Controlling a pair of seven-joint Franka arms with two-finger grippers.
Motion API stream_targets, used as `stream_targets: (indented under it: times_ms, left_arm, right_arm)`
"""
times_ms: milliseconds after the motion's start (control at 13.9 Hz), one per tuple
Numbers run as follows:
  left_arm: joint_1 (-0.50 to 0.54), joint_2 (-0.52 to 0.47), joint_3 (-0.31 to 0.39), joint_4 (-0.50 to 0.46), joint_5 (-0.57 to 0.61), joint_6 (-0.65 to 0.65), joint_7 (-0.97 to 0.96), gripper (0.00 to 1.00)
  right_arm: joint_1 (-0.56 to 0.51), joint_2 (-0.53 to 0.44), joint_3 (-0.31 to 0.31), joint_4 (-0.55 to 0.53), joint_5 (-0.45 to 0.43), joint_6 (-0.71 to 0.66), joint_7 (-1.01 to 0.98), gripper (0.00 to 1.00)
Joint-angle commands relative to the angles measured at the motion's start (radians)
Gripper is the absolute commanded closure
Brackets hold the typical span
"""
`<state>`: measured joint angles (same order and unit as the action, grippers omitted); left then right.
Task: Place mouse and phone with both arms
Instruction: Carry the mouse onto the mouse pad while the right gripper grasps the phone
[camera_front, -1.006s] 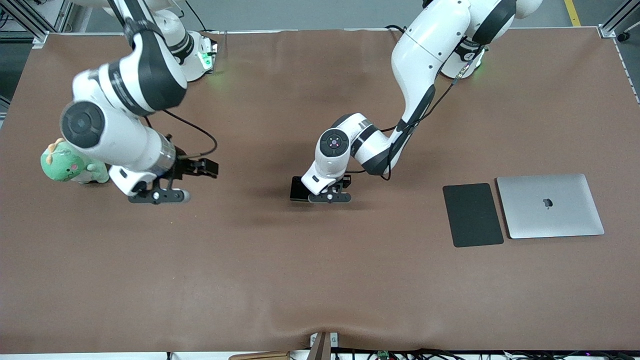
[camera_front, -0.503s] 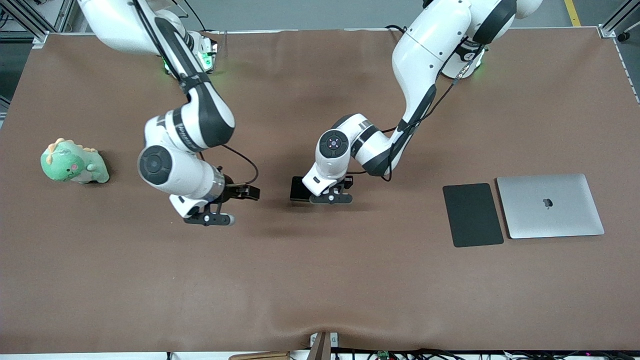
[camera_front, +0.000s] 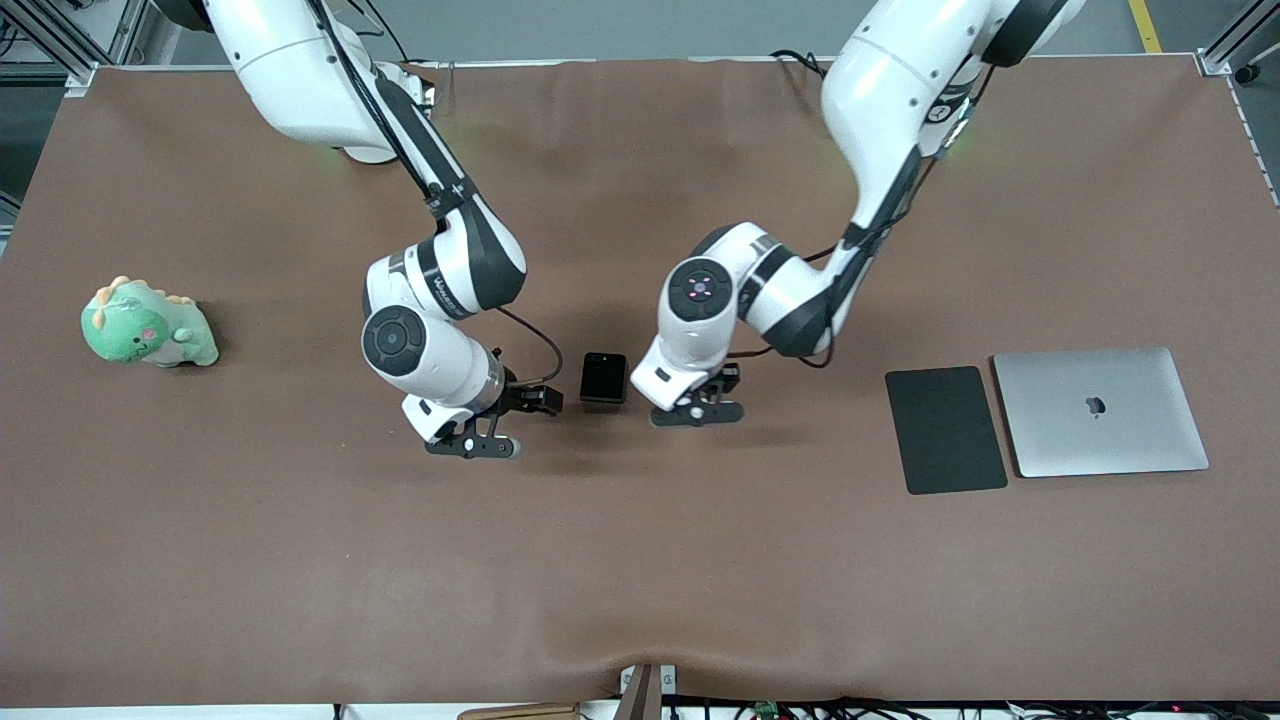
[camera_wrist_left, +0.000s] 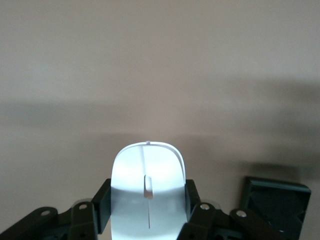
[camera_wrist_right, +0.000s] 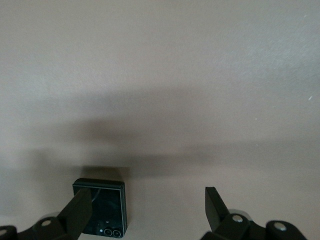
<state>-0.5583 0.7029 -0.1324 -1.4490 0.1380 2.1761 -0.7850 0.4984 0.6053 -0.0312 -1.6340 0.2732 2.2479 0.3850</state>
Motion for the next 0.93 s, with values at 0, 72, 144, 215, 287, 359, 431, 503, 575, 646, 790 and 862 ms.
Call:
stream_targets:
  times_ms: [0,72,144,215,287,359,431,503,575,646,790,862]
  left_arm:
    - [0.085,-0.138,-0.009,-0.121,0.023,-0.018,0.096,0.59]
    - [0.121,-0.175,-0.013,-0.161,0.022,-0.018,0.136,0.59]
    - [0.153,-0.209,-0.013,-0.200,0.023,-0.018,0.169,0.59]
    - [0.190,-0.236,-0.013,-0.236,0.022,-0.018,0.215,0.59]
    - [0.224,-0.252,-0.013,-0.258,0.023,-0.018,0.252,0.59]
    - [0.263,-0.266,-0.013,-0.281,0.023,-0.018,0.295,0.59]
    - [0.297,-0.276,-0.015,-0.307,0.023,-0.018,0.341,0.59]
    - [0.326,-0.287,-0.015,-0.332,0.023,-0.015,0.369,0.59]
    - [0.349,-0.290,-0.015,-0.352,0.023,-0.013,0.384,0.59]
    - [0.375,-0.293,-0.015,-0.369,0.023,-0.007,0.397,0.59]
    - [0.440,-0.293,-0.015,-0.410,0.023,0.023,0.456,0.59]
    - [0.483,-0.293,-0.016,-0.425,0.023,0.048,0.505,0.59]
  right_arm:
    - [0.032,0.045,-0.010,0.040,0.006,0.022,0.011,0.00]
    - [0.045,0.065,-0.010,0.052,0.006,0.030,0.011,0.00]
    - [0.060,0.089,-0.010,0.071,0.006,0.044,0.017,0.00]
    - [0.077,0.115,-0.012,0.095,0.004,0.051,0.049,0.00]
    - [0.095,0.134,-0.013,0.114,0.001,0.052,0.078,0.00]
    - [0.118,0.148,-0.018,0.129,-0.012,0.052,0.104,0.00]
    - [0.129,0.159,-0.018,0.141,-0.043,0.052,0.139,0.00]
    - [0.134,0.171,-0.016,0.152,-0.080,0.052,0.178,0.00]
    - [0.143,0.182,-0.015,0.157,-0.107,0.052,0.211,0.00]
    - [0.153,0.192,-0.015,0.161,-0.115,0.052,0.239,0.00]
    - [0.170,0.218,-0.015,0.181,-0.117,0.053,0.265,0.00]
    - [0.177,0.223,-0.015,0.181,-0.118,0.064,0.273,0.00]
